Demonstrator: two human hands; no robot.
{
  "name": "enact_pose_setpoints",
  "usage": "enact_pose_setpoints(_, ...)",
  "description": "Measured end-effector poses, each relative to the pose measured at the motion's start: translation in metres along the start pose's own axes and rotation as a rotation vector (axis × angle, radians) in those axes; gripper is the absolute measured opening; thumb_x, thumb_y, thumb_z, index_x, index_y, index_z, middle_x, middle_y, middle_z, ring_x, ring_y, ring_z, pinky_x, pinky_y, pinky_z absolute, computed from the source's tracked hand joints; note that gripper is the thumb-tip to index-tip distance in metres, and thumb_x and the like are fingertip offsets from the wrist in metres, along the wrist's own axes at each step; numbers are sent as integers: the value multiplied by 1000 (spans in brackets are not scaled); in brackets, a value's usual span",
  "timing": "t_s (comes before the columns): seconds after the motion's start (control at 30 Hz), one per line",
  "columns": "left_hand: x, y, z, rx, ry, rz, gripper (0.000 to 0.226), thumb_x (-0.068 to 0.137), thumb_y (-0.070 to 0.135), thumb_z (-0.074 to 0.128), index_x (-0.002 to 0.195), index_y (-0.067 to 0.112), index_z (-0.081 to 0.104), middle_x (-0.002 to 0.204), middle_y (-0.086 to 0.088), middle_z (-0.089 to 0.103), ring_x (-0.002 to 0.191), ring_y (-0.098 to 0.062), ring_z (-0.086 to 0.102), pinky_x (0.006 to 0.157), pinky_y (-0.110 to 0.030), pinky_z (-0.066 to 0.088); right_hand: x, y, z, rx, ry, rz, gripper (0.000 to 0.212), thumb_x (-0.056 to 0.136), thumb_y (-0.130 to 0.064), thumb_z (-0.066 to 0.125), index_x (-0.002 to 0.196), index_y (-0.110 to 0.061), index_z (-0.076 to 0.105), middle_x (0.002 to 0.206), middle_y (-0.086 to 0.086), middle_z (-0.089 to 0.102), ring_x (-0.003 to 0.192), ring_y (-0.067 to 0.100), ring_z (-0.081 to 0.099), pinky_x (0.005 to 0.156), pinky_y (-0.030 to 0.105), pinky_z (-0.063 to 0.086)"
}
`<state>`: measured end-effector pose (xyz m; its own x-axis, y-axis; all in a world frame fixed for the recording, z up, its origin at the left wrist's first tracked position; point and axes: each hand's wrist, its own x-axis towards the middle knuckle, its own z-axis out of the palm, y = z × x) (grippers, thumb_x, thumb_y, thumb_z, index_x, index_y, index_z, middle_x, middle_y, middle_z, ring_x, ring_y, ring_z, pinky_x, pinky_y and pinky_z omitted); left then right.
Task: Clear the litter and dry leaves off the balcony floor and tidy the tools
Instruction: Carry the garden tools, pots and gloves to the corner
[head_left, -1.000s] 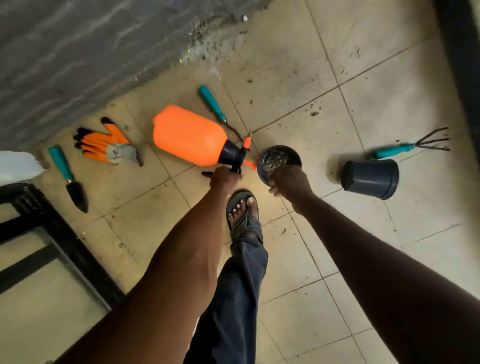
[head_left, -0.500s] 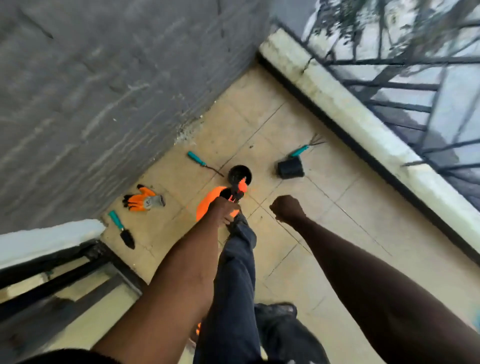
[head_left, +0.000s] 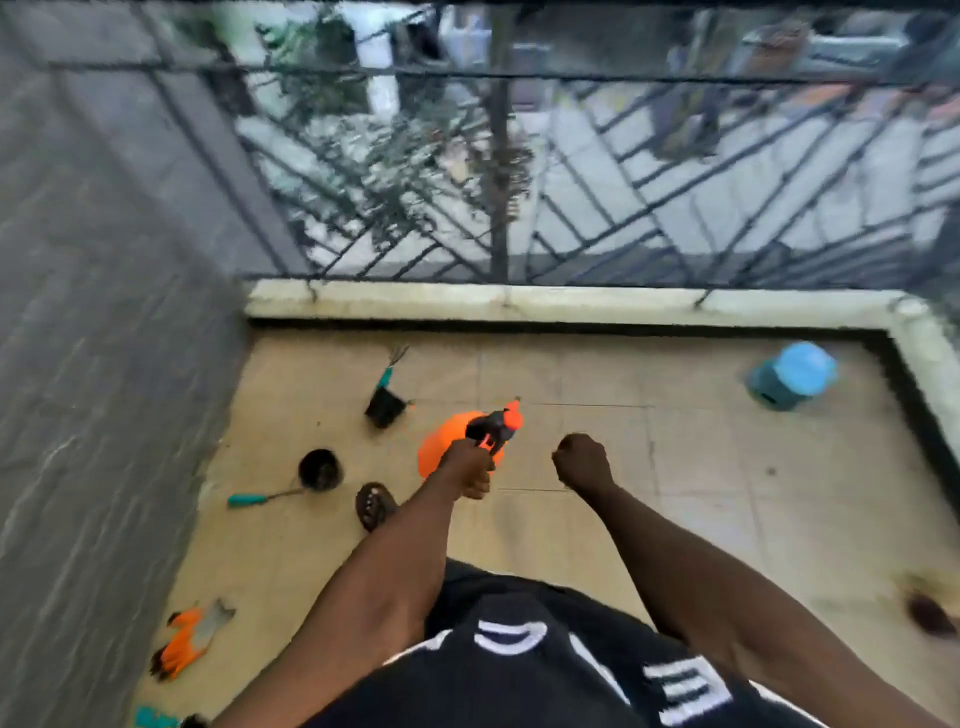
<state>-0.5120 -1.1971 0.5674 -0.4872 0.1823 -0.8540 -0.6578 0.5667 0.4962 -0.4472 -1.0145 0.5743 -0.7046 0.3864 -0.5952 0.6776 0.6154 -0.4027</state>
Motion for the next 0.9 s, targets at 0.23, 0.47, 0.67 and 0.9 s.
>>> enact_pose_setpoints(0.23,-31,77,156,564,-62,244,19,83,13,66,95,-2,64,74,-17,64,76,-31,65,74,-38,55,-48,138,-89,365,287,201,48,80,-17,50,122,4,58,128,19,59,120,34,53,96,32,40)
enact_pose_setpoints(0.47,-27,147,295,1140,-129,526,29,84,23,60,109,10,67,106,-18,70,98,-33,67,79,-37,55,-52,228,-147,398,436,231,76,84,-19,59,152,-12,26,151,13,29,136,31,37,102,39,40)
enact_pose_setpoints(0.67,-4,228,422,1467,-209,693,34,88,29,60,117,11,61,116,-13,66,104,-30,64,83,-34,51,-15,319,-210,306,325,281,76,84,-28,65,150,-13,32,151,14,31,135,33,38,106,40,39)
enact_pose_setpoints(0.9,26,332,573,1772,-342,870,44,84,36,68,123,16,61,125,-9,63,116,-28,59,89,-33,47,24,407,-302,283,379,442,38,89,-31,58,122,-12,54,122,9,55,112,30,56,83,36,44)
